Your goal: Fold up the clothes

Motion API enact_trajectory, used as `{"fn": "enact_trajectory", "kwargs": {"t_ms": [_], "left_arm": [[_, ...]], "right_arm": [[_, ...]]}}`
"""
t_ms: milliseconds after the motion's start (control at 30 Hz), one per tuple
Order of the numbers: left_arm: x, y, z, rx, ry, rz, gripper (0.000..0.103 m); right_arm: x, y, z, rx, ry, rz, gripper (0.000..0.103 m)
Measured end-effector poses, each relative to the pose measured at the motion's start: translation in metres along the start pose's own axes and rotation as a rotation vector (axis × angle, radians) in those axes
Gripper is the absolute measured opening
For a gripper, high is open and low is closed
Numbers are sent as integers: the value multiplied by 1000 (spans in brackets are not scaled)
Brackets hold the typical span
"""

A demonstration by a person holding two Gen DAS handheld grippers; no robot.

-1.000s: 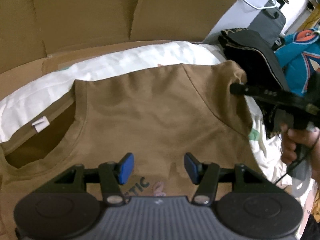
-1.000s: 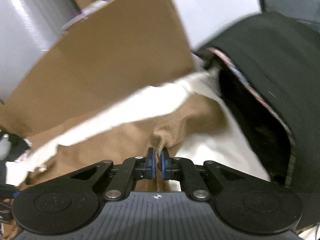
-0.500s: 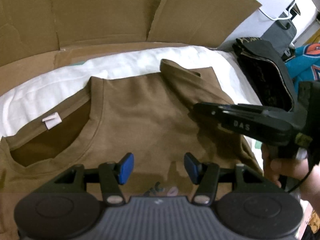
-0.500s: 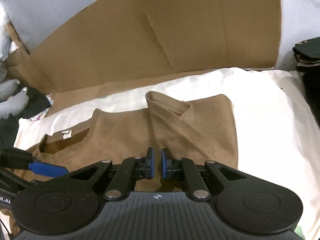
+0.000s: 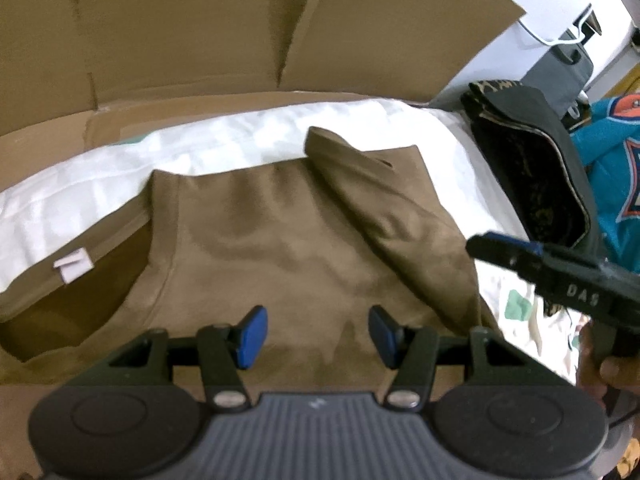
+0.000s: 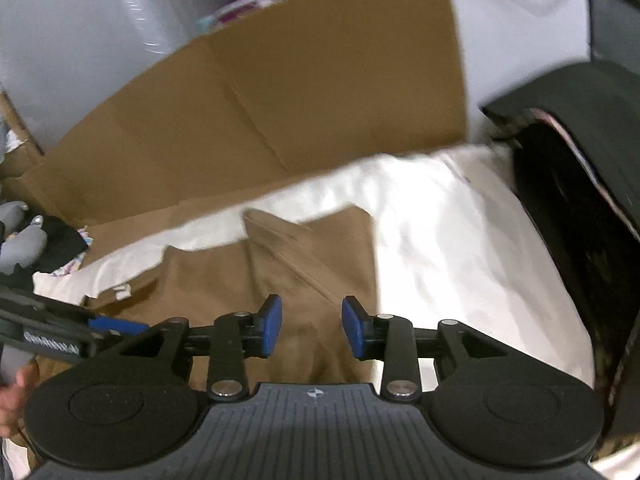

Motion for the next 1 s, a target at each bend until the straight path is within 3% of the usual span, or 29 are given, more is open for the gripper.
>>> {"fn": "enact_trajectory", "kwargs": {"t_ms": [200, 533, 567, 667, 833, 1000], "left_arm": [[-5, -5, 7, -13, 18, -7, 59], [-4, 8, 18, 6, 42, -38, 59], [-4, 8, 18, 6, 41, -37, 59], [-6, 9, 16, 13, 39, -35, 59], [-9, 2, 13, 2, 35, -29, 59], [-11, -7, 14, -18, 42, -24, 59]], "right_arm": [[-7, -21, 15, -146, 37, -31, 40], [-37, -22, 18, -296, 76, -117, 40], [-37, -22, 16, -309, 65, -128, 39], [-26, -21, 6, -289, 28, -138, 5], [2, -26, -9, -211, -47, -98, 4], [26, -52, -13, -173, -116, 19, 4]]}}
Point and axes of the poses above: each gripper's, at about its wrist camera, not at the fingertips, and x roughly against the way its jaws point, y to its left, z to its underside, the point moved 8 cm from there along -x, roughly the way its jaws point, and after that the axes turned 8 degrees about -y, right-handed, at the moved point
